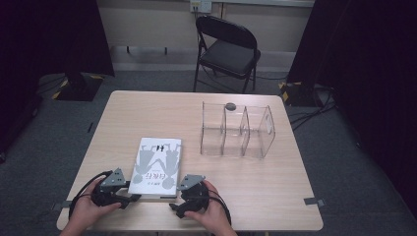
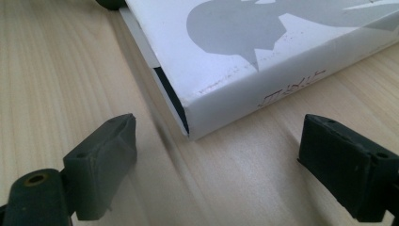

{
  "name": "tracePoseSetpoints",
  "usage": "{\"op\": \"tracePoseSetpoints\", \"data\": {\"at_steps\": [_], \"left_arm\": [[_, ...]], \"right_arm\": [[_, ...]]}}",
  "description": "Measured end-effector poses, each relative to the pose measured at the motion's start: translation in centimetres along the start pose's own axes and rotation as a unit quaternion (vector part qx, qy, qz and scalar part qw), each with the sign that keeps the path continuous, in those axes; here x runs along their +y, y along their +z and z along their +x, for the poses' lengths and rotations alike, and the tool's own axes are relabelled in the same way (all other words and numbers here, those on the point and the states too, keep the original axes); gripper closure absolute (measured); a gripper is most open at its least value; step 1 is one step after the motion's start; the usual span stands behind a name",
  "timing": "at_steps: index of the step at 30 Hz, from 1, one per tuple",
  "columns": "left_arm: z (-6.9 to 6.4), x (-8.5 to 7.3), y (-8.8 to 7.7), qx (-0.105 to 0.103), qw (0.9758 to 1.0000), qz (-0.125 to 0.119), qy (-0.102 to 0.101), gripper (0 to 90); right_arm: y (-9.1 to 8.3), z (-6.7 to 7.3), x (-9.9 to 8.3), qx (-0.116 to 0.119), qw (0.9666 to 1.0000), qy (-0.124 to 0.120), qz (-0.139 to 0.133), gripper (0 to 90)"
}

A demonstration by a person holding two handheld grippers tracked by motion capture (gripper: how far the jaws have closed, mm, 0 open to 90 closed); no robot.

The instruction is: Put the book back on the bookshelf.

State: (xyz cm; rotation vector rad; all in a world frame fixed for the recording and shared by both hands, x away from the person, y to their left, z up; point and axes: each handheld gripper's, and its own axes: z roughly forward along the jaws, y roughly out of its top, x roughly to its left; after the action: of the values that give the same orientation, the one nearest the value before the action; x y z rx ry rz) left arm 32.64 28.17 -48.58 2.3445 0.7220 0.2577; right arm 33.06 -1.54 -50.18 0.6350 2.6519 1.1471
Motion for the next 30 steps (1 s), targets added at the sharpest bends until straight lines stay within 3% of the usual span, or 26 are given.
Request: {"op": "tracePoseSetpoints", "data": {"at_steps": [3,7,9,12,18,21,23,26,30], "left_arm": [[-0.1,0.1,0.2,0.011,0.9999,-0.004,-0.002,43.0],[-0.1,0.3,0.1,0.008,0.9999,0.001,-0.009,43.2],[0.0,0.3,0.0,0.006,1.0,0.007,-0.002,43.2],[0.1,0.2,0.0,-0.004,0.9999,-0.005,-0.014,43.6],[0.1,0.7,-0.2,-0.003,0.9998,0.015,-0.014,44.9],[0.1,1.0,-0.2,-0.01,0.9994,0.017,-0.027,45.1],[0.1,1.3,-0.4,-0.009,0.9995,0.023,-0.018,45.8],[-0.2,1.5,-0.4,-0.002,0.9996,0.018,-0.023,46.0],[0.0,1.4,-0.6,-0.007,0.9996,0.019,-0.019,46.8]], "right_arm": [[-0.1,0.2,0.0,0.004,1.0,-0.002,0.001,11.7],[-0.1,0.2,-0.1,0.005,1.0,-0.005,-0.002,11.6],[-0.1,0.3,-0.1,0.004,1.0,-0.002,-0.001,11.5],[0.0,0.6,0.0,0.006,1.0,-0.006,-0.001,11.5],[0.1,0.6,0.1,0.007,1.0,-0.005,-0.001,11.5],[0.2,0.4,0.2,0.005,1.0,-0.006,-0.002,11.5],[0.3,0.4,0.3,0.006,1.0,-0.007,-0.002,11.5],[0.3,0.3,0.3,0.007,1.0,-0.006,0.0,11.5],[0.6,0.3,0.6,0.005,1.0,-0.004,0.0,11.3]]}}
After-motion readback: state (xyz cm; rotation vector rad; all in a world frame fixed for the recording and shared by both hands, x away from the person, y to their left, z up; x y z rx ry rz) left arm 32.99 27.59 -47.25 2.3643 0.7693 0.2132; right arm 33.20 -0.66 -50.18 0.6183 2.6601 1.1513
